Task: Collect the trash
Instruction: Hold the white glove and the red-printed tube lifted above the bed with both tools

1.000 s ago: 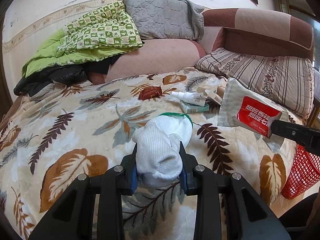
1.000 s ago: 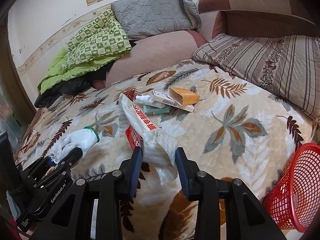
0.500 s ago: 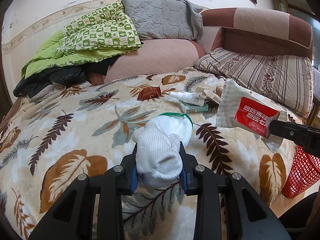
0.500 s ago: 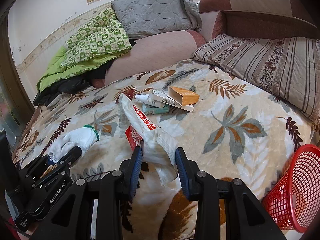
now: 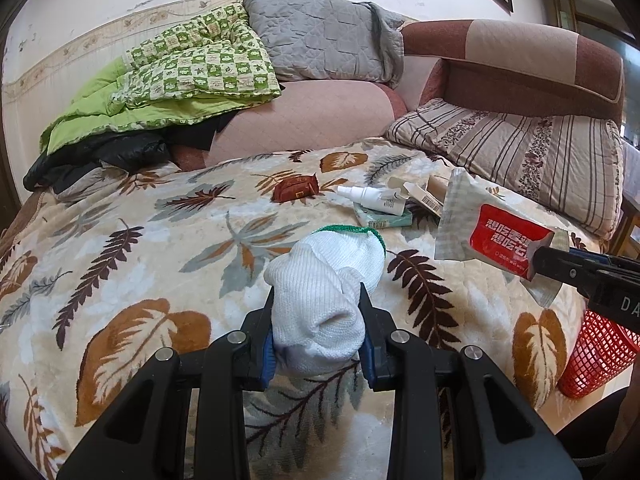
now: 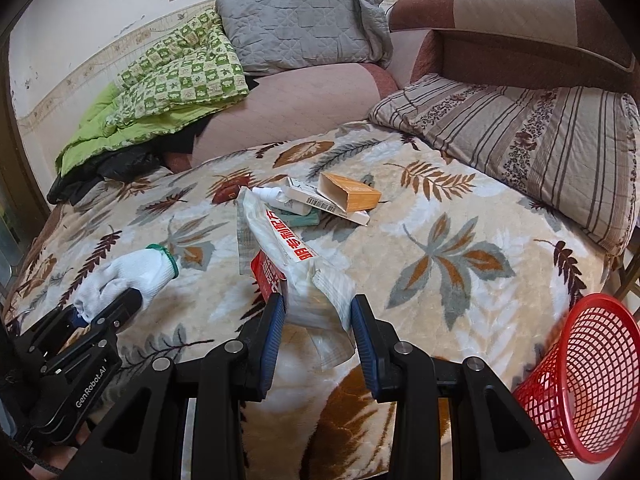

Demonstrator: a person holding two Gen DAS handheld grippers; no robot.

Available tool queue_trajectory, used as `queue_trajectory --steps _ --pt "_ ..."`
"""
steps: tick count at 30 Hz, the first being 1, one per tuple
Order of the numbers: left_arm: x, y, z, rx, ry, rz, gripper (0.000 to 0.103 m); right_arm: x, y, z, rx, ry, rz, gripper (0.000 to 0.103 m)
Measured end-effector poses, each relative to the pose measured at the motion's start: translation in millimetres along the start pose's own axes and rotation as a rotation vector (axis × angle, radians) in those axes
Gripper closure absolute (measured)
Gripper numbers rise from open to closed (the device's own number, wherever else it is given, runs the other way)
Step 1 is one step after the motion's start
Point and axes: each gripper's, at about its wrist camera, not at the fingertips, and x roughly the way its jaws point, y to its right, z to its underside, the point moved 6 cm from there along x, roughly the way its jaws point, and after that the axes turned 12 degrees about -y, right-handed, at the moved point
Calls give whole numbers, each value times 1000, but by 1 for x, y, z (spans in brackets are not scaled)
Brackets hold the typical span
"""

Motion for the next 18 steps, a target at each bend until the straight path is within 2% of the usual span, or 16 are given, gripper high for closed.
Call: queue_trajectory --steps 18 --pt "1 5 1 4 -3 3 72 0 0 0 -1 0 2 65"
